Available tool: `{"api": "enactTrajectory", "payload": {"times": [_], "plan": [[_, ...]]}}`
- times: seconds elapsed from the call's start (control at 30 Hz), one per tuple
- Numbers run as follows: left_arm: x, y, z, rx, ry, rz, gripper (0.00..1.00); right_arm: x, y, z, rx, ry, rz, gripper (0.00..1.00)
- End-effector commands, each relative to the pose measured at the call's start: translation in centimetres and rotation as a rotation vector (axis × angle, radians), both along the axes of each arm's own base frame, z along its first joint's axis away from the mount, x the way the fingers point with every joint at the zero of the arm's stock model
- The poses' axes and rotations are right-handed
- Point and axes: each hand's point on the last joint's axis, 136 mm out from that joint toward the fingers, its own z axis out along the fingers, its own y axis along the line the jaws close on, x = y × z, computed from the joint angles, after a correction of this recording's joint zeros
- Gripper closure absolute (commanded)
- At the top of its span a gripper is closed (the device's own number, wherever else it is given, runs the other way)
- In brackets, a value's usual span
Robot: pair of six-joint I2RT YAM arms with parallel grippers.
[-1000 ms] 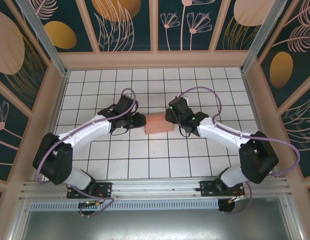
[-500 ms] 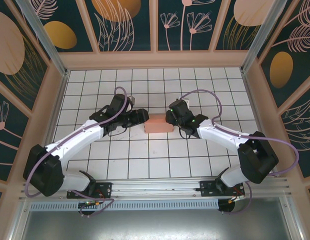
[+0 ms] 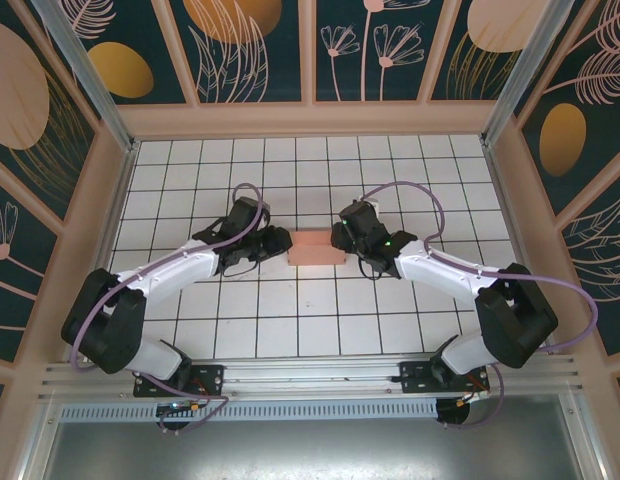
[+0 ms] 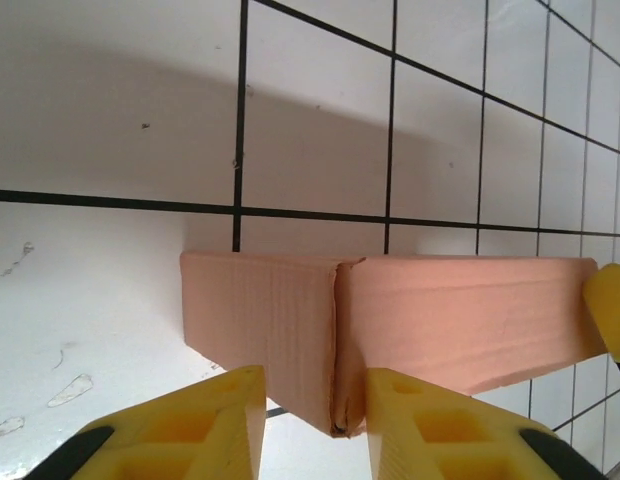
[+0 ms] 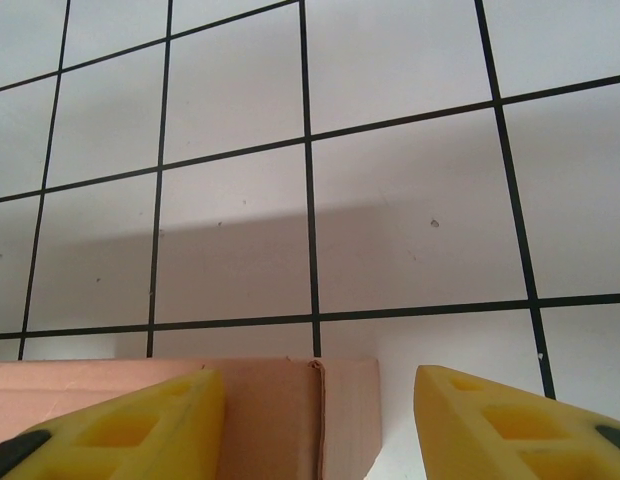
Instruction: Fold the paper box
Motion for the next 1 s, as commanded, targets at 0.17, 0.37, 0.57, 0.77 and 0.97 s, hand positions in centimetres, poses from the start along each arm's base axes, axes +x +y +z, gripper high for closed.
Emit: {"api": "enactTrajectory", "payload": {"times": [0.17, 0.37, 0.57, 0.77, 0.97], "plan": [[-2.0, 1.7, -4.2, 0.07, 0.107, 0.018, 0.74, -0.2, 0.1, 2.1, 0.104, -0.027, -0.006, 0.38], [-1.9, 1.4, -4.1, 0.068, 0.098, -0.006, 0.76, -1.3, -0.8, -0.4, 0.221, 0.042, -0.016, 0.47], [-2.0, 1.4, -4.4, 0.074, 0.101, -0.016, 0.76, -2.3, -1.1, -2.5, 0.203, 0.094, 0.02, 0.73], [-1.9, 1.2, -4.5, 0.075, 0.098, -0.024, 0.77, -1.9, 0.4, 0.0, 0.181, 0.017, 0.088, 0.61], [-1.8, 1.1, -4.4, 0.074, 0.096, -0.028, 0.77, -0.9, 2.0, -0.9, 0.048, 0.028, 0.13, 0.12]]}}
